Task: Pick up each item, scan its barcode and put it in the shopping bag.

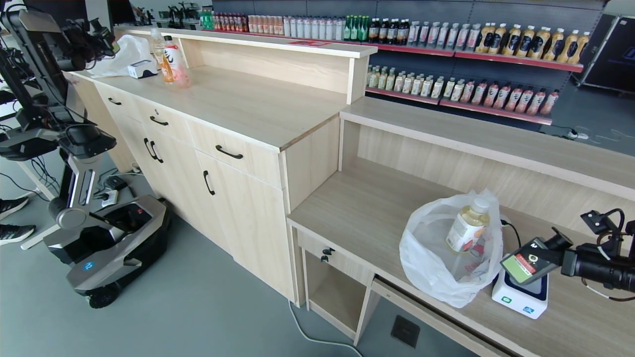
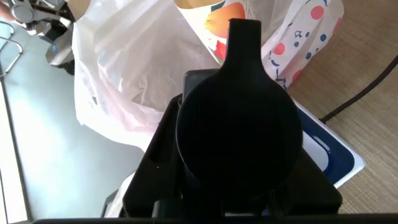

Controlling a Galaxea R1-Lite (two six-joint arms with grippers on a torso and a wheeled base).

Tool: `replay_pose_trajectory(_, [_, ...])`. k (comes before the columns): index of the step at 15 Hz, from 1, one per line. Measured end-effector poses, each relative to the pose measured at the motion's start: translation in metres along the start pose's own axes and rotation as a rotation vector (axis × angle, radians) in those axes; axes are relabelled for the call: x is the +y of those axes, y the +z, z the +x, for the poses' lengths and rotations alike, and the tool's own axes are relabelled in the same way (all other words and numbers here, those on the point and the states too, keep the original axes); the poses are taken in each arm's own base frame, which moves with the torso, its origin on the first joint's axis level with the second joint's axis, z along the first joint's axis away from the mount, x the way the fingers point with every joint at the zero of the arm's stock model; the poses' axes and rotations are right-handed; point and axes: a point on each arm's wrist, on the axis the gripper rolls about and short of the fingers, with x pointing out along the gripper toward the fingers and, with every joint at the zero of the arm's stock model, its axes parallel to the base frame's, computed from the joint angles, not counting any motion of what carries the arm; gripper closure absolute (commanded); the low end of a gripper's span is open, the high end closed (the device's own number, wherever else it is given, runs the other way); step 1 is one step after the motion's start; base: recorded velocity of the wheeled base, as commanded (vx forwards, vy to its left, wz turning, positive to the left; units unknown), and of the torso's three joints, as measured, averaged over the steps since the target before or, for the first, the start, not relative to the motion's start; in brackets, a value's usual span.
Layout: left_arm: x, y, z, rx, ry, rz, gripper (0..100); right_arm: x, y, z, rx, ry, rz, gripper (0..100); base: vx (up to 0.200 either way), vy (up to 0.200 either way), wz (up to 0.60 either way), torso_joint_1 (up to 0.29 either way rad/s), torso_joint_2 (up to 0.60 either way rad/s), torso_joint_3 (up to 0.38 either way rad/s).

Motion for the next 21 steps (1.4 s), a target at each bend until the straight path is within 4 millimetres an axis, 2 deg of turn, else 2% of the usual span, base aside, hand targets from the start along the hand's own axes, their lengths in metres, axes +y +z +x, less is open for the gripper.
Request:
replay_pose_trajectory(1, [0.000,0.000,0.000,0.000,0.000,0.000,0,0.008,0.007,-0.009,-0.010,-0.021,-0.057,100,0.000,0.000,0.00,0.000,0.00,0.000])
replay_pose_trajectory(3, [0.000,0.000,0.000,0.000,0.001,0.000,0,0.021,0.020,-0.038,-0.026,-0.116,-0.298,100,0.000,0.000,0.00,0.000,0.00,0.000])
replay_pose_trajectory(6, [0.000,0.000,0.000,0.000,0.001,0.000,0,0.041,0.027,-0.116,-0.005,-0.331,-0.761,100,0.000,0.000,0.00,0.000,0.00,0.000])
replay_pose_trajectory(8, [0.000,0.000,0.000,0.000,0.000,0.000,0,0.058,0.022,-0.152,-0.042,-0.329,-0.881,100,0.000,0.000,0.00,0.000,0.00,0.000])
replay_pose_trajectory(10, [0.000,0.000,0.000,0.000,0.000,0.000,0,0.070,0.026,-0.167,-0.059,-0.348,-0.957,100,0.000,0.000,0.30,0.001,0.00,0.001])
replay_pose_trajectory(13, [0.000,0.000,0.000,0.000,0.000,0.000,0,0.077,0.032,-0.173,-0.067,-0.373,-0.965,100,0.000,0.000,0.60,0.001,0.00,0.002])
replay_pose_trajectory(15, [0.000,0.000,0.000,0.000,0.001,0.000,0,0.082,0.039,-0.168,-0.092,-0.345,-0.941,100,0.000,0.000,0.60,0.010,0.00,0.000])
replay_pose_trajectory(18, [0.000,0.000,0.000,0.000,0.001,0.000,0,0.092,0.054,-0.151,-0.138,-0.258,-0.905,100,0.000,0.000,0.20,0.002,0.00,-0.001])
replay_pose_trajectory(21, [0.000,0.000,0.000,0.000,0.000,0.000,0,0.097,0.053,-0.119,-0.145,-0.114,-0.875,100,0.000,0.000,0.00,0.000,0.00,0.000])
